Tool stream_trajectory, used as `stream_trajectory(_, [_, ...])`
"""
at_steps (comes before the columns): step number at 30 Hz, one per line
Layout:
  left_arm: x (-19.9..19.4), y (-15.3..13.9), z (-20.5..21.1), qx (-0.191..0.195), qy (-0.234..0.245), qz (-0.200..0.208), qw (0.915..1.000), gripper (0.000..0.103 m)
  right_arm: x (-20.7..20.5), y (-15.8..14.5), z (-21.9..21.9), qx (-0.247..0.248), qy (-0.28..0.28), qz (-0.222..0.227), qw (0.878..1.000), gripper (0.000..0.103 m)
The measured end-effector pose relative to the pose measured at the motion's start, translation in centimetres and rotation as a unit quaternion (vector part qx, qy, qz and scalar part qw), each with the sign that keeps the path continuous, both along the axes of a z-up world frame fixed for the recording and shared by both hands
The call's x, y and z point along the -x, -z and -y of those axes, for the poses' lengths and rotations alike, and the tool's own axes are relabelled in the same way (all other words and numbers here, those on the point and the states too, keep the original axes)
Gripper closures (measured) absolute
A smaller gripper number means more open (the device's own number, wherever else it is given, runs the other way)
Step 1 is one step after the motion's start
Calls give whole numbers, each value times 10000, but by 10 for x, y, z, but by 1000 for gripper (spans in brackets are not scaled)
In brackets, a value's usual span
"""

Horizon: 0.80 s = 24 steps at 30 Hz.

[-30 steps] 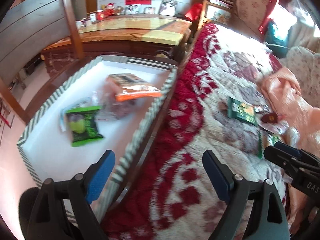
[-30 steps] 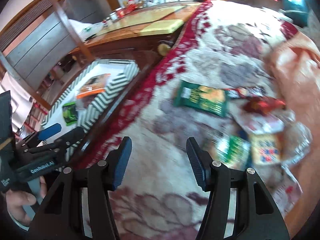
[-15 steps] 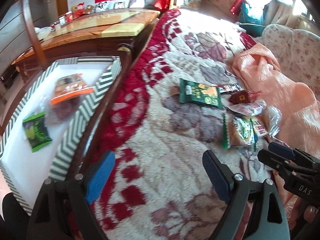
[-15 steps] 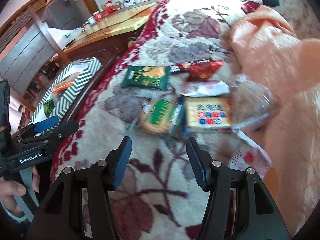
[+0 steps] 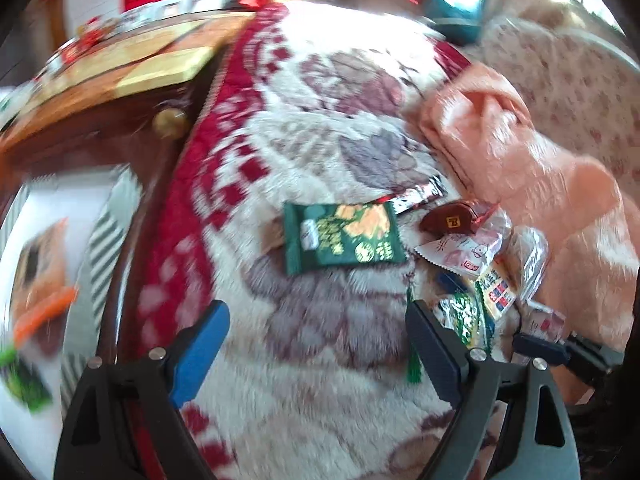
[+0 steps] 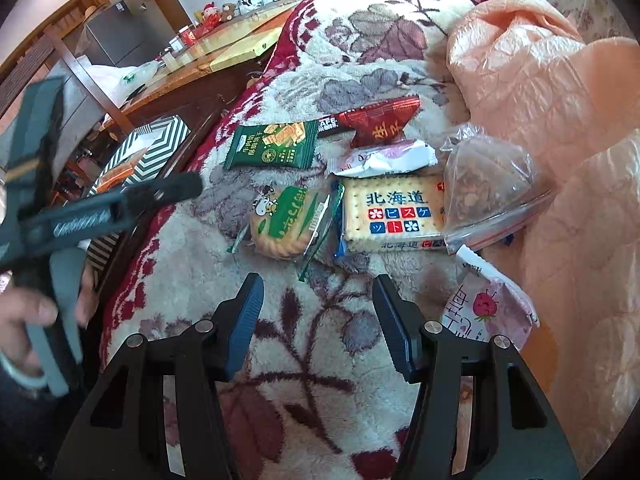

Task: Organize snacks
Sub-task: 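Move both grippers back over the remaining snacks on the bedspread, then grasp the dark green cracker bag with the left gripper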

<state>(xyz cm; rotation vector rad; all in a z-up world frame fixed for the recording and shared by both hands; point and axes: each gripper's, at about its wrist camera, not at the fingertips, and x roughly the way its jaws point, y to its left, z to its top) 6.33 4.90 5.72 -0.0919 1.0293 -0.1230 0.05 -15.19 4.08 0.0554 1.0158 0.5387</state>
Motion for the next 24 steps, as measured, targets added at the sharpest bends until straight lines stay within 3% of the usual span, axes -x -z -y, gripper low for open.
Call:
stream_trajectory(4, [-23,6,15,-407,997,-4,9942,12,-3,3,3,-46,13,-90,9999,46])
stream_trajectory(8, [-43,14,22,-577,1674,-103,9841,12,-5,4,4,-82,21,-128,9999,46])
stream_trajectory(18, [-72,36,39,-1015,2420,-275,9645,12,-13,11,4,-5,18,-300,9995,46])
stream_trajectory(24, [-79,27,46,-1074,2825,-195,9530,12,-16,11,5,-4,34,-340,9994,46])
